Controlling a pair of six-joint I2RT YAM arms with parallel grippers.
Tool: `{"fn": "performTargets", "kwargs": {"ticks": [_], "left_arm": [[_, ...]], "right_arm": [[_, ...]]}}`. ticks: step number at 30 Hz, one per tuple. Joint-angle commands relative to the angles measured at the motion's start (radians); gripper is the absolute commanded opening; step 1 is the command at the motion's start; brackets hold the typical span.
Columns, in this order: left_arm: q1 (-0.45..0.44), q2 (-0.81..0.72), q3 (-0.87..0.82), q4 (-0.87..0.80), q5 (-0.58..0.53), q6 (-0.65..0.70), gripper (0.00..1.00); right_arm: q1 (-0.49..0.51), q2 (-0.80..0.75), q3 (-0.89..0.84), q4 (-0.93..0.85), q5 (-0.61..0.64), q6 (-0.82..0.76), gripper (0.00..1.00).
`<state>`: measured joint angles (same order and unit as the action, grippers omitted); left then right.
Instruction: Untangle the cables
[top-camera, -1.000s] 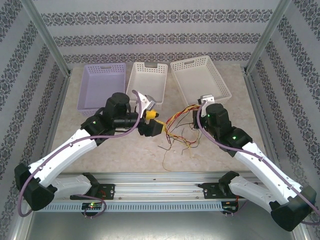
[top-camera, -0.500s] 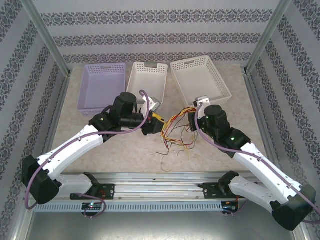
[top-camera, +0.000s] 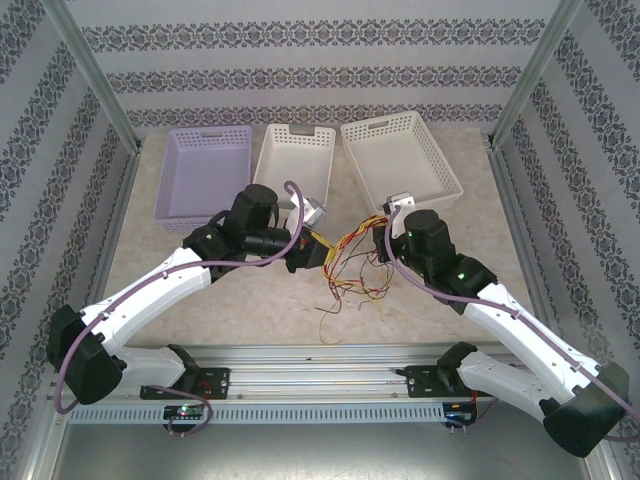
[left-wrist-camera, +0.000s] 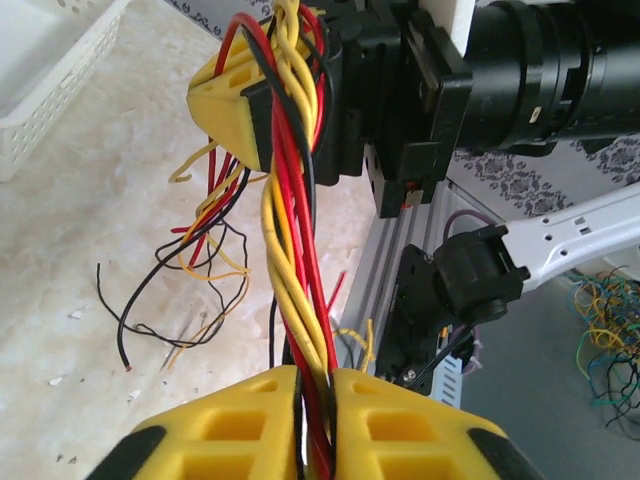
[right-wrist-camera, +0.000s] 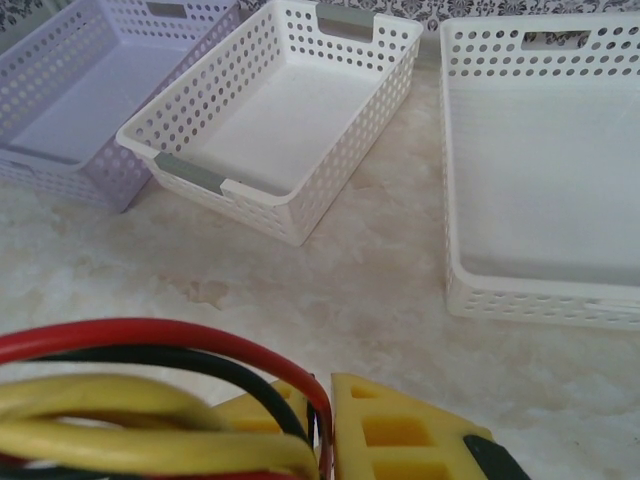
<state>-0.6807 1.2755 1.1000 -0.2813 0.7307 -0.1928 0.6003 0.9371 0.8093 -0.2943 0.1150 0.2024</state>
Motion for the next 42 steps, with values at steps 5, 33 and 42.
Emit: {"fn": "performTargets", "kwargs": {"ticks": [5, 33, 42], "left_arm": [[-0.007, -0.007, 0.031, -0.002, 0.035, 0.006, 0.02], [-0.006, -0.062, -0.056, 0.120, -0.217, -0.098, 0.00], [-0.004, -0.065, -0.073, 0.146, -0.267, -0.127, 0.00]], "right_arm": [[0.014, -0.006, -0.002, 0.044, 0.029, 0.014, 0.00], [0.014, -0.009, -0.058, 0.091, -0.150, 0.134, 0.63], [0.010, -0.027, -0.135, 0.210, -0.359, 0.315, 0.62]]}}
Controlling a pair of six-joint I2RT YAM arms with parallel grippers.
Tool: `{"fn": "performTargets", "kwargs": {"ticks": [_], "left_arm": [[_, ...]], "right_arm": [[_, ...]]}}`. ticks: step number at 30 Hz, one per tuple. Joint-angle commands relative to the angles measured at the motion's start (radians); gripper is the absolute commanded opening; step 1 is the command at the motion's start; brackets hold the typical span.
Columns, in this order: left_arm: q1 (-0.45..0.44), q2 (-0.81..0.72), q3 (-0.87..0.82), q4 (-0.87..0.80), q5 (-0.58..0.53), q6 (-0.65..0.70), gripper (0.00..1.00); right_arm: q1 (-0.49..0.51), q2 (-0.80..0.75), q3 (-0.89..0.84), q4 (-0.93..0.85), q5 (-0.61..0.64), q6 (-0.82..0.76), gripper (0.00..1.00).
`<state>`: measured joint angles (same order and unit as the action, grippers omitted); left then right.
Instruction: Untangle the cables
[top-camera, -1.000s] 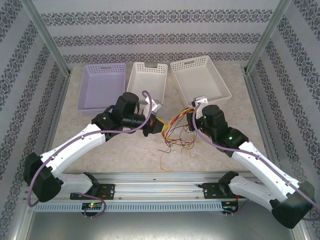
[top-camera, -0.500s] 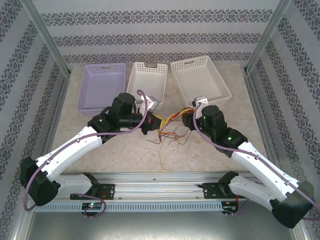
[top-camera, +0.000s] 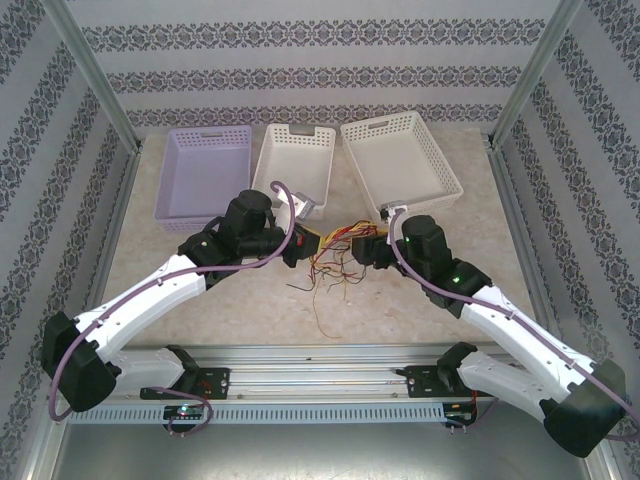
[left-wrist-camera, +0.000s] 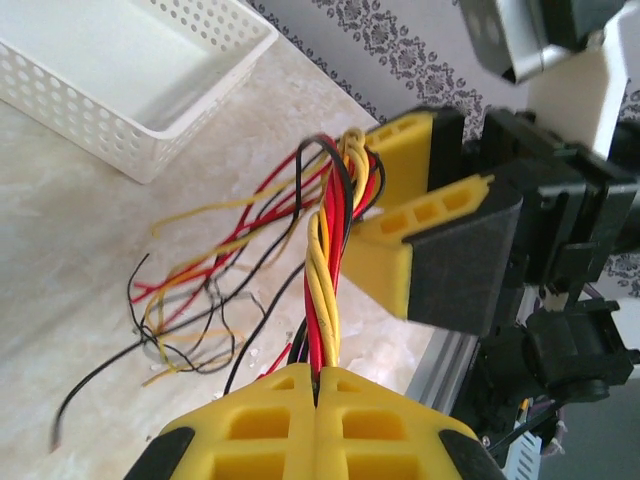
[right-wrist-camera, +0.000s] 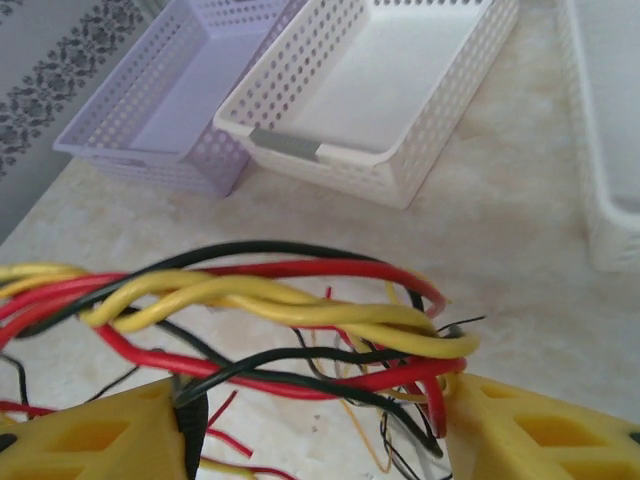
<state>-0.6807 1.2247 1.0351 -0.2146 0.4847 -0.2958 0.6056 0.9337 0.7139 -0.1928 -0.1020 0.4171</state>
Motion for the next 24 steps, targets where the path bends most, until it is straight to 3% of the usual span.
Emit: {"fn": "performTargets", "kwargs": {"ticks": [1, 5, 11, 16, 19, 24], "left_arm": [[-0.003, -0.012, -0.009, 0.081, -0.023, -0.026, 0.00], [-0.002, -0.013, -0.013, 0.089, -0.028, -0.035, 0.00], [0.001, -0.015, -0.019, 0.099, -0.029, -0.045, 0.00], [0.006, -0.022, -0.021, 0.097, -0.056, -0.049, 0.00], [0.010, -0.028, -0.020, 0.093, -0.077, -0.051, 0.00], [0.018, -0.035, -0.022, 0.090, -0.109, -0.059, 0.00]], "right_arm": [[0.006, -0.032, -0.060, 0.156, -0.176, 0.126, 0.62], [0.017, -0.038, -0.130, 0.340, -0.240, 0.201, 0.59], [0.054, -0.040, -0.155, 0.425, -0.218, 0.189, 0.57], [0.049, -0.145, -0.141, 0.260, 0.046, 0.156, 0.60], [0.027, -0.203, -0.123, 0.150, 0.150, 0.130, 0.68], [-0.036, -0.222, -0.059, -0.042, 0.180, 0.131, 0.73]]}}
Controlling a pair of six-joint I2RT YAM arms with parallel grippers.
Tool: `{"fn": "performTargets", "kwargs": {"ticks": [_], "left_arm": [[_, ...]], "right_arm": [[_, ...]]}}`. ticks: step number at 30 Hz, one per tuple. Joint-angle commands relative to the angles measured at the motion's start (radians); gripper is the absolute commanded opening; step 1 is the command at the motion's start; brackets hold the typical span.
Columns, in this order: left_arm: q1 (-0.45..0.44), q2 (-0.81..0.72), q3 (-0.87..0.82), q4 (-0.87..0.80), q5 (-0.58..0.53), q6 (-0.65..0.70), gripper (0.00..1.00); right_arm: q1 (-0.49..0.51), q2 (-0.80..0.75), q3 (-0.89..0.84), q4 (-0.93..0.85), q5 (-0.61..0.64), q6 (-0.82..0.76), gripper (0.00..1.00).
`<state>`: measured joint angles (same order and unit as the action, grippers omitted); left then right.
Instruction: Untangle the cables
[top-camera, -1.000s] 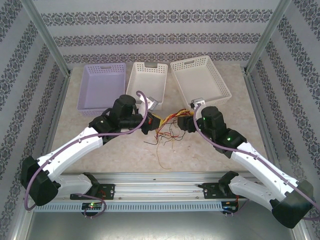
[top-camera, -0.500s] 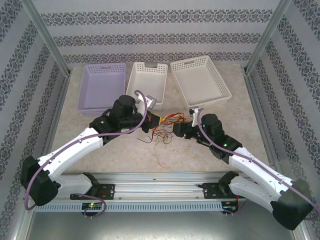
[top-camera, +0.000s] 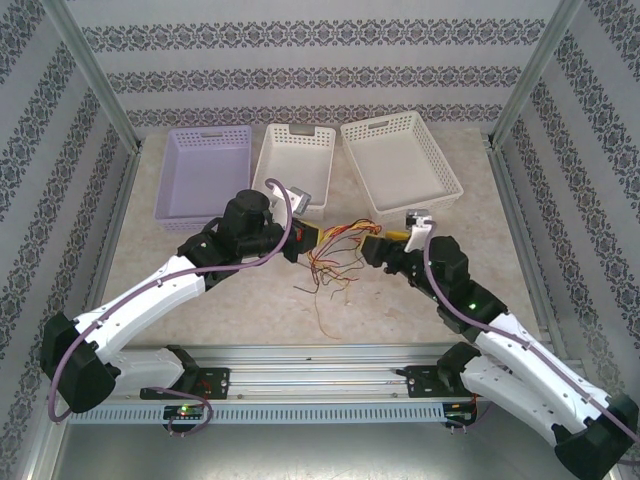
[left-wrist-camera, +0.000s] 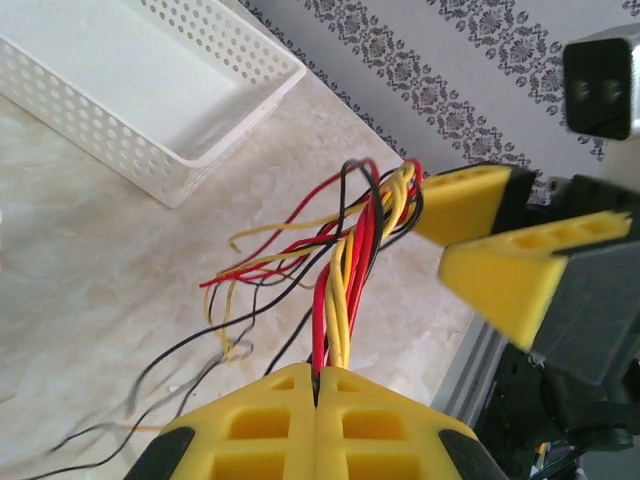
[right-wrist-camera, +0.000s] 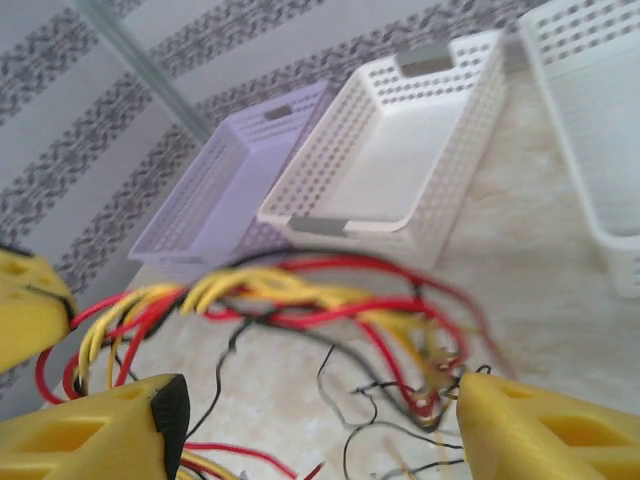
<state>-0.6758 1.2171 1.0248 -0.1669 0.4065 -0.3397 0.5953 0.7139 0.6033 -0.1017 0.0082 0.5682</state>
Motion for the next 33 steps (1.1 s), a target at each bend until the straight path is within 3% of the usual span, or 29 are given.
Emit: {"fn": "performTargets", "kwargs": {"ticks": [1, 6, 10, 12, 16, 23, 33], "left_arm": [[0.014, -0.029, -0.012, 0.041, -0.037, -0.015, 0.00], [0.015, -0.029, -0.013, 0.044, -0.044, -0.022, 0.00], [0.016, -0.031, -0.015, 0.047, -0.044, -0.027, 0.00], [0.016, -0.030, -0.014, 0.047, -0.040, -0.026, 0.00], [0.016, -0.021, -0.010, 0.033, -0.061, -0.031, 0.00], [0.016, 0.000, 0.028, -0.026, -0.203, -0.128, 0.00], [0.027, -0.123, -0.145, 0.019, -0.198, -0.335, 0.00]], "right_arm": [[-0.040, 0.005, 0.069, -0.171, 0.064, -0.026, 0.74], [-0.077, 0.021, 0.115, -0.276, 0.038, -0.016, 0.76], [-0.043, 0.020, 0.054, -0.072, -0.202, 0.036, 0.75], [0.007, 0.048, 0.029, 0.017, -0.243, 0.055, 0.75], [0.089, 0.168, 0.069, -0.041, -0.143, -0.011, 0.74], [0.059, 0.310, 0.070, -0.049, -0.050, -0.139, 0.73], [0.106, 0.393, 0.052, 0.060, -0.099, -0.327, 0.71]]}}
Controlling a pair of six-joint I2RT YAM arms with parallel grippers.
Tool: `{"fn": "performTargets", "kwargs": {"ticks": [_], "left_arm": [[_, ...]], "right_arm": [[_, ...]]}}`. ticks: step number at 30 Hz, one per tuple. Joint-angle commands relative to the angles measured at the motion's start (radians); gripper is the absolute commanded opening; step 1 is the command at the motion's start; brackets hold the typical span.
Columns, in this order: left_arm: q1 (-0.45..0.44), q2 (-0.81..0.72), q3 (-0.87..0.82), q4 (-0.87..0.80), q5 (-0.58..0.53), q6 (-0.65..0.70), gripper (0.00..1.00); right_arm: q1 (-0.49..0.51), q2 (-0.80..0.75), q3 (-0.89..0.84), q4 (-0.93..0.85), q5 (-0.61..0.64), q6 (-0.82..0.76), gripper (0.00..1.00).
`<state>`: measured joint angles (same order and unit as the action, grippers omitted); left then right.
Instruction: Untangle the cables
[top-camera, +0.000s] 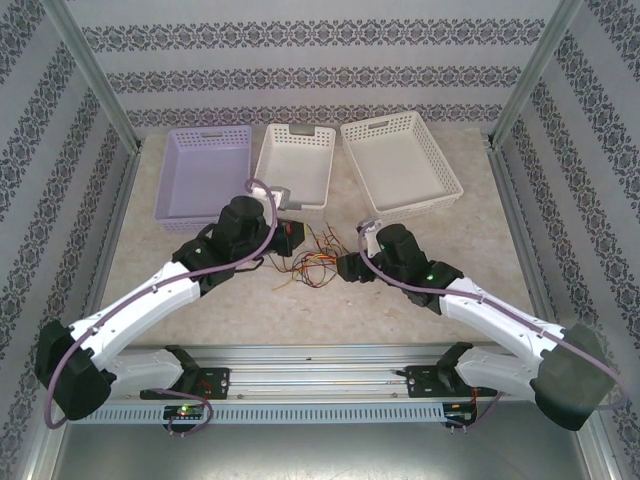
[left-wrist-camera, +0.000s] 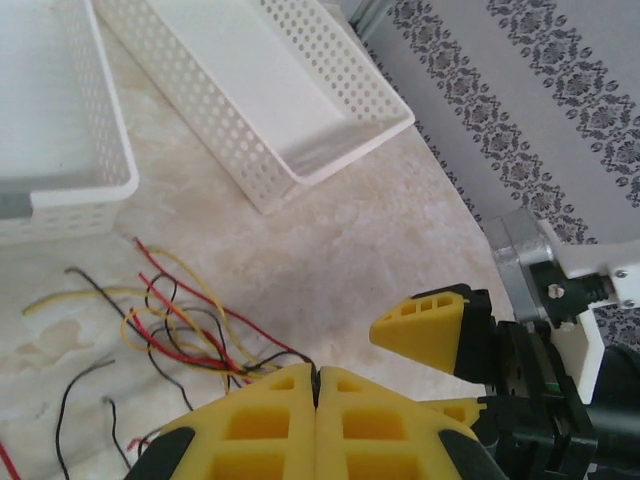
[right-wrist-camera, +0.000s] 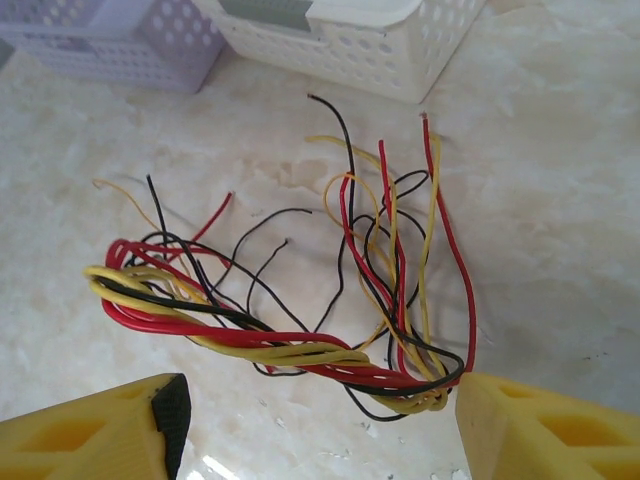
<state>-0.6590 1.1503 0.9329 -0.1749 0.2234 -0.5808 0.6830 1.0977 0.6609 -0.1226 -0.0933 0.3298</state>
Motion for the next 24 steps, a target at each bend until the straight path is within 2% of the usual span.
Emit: {"fn": "performTargets", "kwargs": {"ticks": [1, 10, 17, 19, 24], "left_arm": [[0.010, -0.075, -0.072, 0.034, -0.018, -0.107, 0.00], [0.010, -0.261, -0.252, 0.038, -0.027, -0.208, 0.00], [0.009, -0.362, -0.361, 0.031, -0.004, -0.270, 0.03], [0.010, -0.377, -0.384, 0.038, 0.010, -0.285, 0.04], [0.007, -0.410, -0.431, 0.052, 0.032, -0.309, 0.07]], "right_arm": [[0.023, 0.016, -0.006, 0.091, 0.004, -0.102, 0.71], [0.063, 0.126, 0.062, 0.091, -0.061, -0.185, 0.71], [0.082, 0.238, 0.080, 0.128, -0.036, -0.207, 0.67], [0.085, 0.270, 0.105, 0.119, -0.024, -0.217, 0.61], [0.091, 0.304, 0.153, 0.092, 0.007, -0.231, 0.32]]}}
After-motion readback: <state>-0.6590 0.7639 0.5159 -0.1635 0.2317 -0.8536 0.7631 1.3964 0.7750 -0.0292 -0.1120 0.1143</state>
